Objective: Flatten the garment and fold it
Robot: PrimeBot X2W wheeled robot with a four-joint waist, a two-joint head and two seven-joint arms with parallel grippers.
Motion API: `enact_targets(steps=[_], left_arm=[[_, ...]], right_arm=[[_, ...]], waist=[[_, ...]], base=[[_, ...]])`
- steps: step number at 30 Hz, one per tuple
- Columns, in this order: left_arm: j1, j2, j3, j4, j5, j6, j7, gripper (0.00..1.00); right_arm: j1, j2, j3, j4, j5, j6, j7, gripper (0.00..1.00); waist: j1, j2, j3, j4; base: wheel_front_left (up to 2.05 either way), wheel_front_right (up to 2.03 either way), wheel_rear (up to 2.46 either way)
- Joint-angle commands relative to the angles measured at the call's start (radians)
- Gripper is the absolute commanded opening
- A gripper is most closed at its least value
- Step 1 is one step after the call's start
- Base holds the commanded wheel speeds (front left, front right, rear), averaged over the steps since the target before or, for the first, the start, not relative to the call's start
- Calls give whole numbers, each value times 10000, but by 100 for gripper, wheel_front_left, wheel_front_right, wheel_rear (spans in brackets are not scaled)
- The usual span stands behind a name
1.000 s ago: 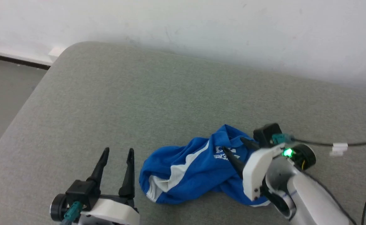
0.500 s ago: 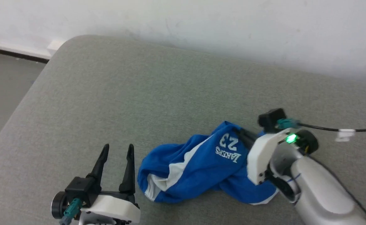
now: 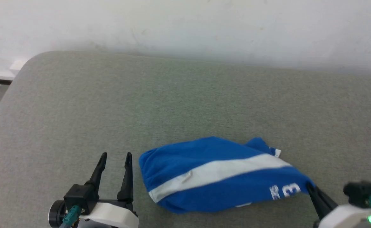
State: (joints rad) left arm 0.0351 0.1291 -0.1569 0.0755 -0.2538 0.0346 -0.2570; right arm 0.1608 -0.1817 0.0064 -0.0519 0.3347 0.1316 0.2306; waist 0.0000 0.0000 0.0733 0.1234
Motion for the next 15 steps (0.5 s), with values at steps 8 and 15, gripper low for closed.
enact_targets(steps=[8, 15], left_arm=[[12, 12, -2, 176, 78, -149, -47, 100], [45, 30, 65, 285, 64, -135, -47, 100]], right_arm=[[2051, 836, -1118, -519, -643, -9, 1042, 0], [2338, 1122, -1029, -619, -788, -9, 848, 100]], waist=[[0, 0, -56, -493], [0, 0, -84, -548]], base=[[0, 0, 0], [0, 0, 0]])
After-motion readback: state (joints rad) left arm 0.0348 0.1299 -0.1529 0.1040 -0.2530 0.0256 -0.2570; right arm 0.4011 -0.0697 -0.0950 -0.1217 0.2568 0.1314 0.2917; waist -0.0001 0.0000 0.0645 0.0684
